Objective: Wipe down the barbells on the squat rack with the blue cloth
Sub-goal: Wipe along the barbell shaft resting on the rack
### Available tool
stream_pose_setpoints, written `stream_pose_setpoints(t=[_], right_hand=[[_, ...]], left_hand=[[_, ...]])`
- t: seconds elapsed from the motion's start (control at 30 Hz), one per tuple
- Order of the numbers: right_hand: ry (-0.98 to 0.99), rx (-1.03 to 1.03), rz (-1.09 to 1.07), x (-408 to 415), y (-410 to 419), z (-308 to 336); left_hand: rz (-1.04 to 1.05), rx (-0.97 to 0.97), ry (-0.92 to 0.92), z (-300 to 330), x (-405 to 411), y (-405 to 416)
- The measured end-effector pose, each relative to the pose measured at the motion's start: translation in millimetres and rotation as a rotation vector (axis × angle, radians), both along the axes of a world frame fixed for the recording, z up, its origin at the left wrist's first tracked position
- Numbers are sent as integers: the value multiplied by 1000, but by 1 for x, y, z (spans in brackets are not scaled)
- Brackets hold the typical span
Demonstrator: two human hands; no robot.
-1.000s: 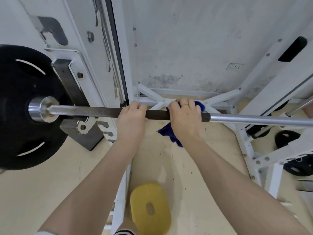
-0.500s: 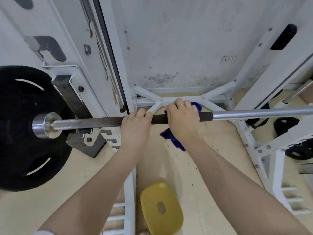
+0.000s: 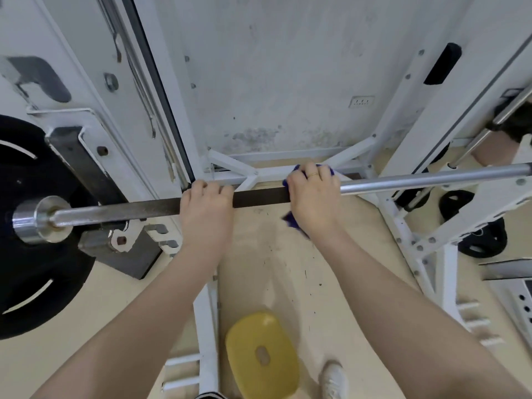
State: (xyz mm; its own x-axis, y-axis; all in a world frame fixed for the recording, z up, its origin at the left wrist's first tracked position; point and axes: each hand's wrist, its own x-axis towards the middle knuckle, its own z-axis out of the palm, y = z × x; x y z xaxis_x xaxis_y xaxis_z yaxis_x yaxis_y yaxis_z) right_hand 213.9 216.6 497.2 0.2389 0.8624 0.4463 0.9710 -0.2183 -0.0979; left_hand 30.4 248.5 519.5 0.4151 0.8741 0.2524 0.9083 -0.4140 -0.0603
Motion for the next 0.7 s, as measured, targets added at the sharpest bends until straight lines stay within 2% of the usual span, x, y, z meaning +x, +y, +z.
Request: stream_pose_setpoints(t=[0.07,0.13,0.3,0.37,0.47,0.57,0.63,0.7], right_hand=[[-60,58,125,16,-3,-7],[-123,116,123,51,-10,-6],[-57,29,-138,157,-48,-4],[-32,9,-146,175,-50,-2],[-47,-10,114,138,-39,-6],[37,6,401,106,-31,-8],[1,-119,505,129,-27,2],[21,-332,492,172,-27,12]], left_hand=[[66,-71,13,4,5,-4],[94,-103,-35,9,16,-11],[-156,-8,-232,7,75,-34],[-225,14,-266,4,103,-41],[-271,44,-268,0,141,-49],[-229,84,-231,-6,162,-48],[-181,38,-192,-4,165,-48],[-124,-51,-159,-5,165,-48]])
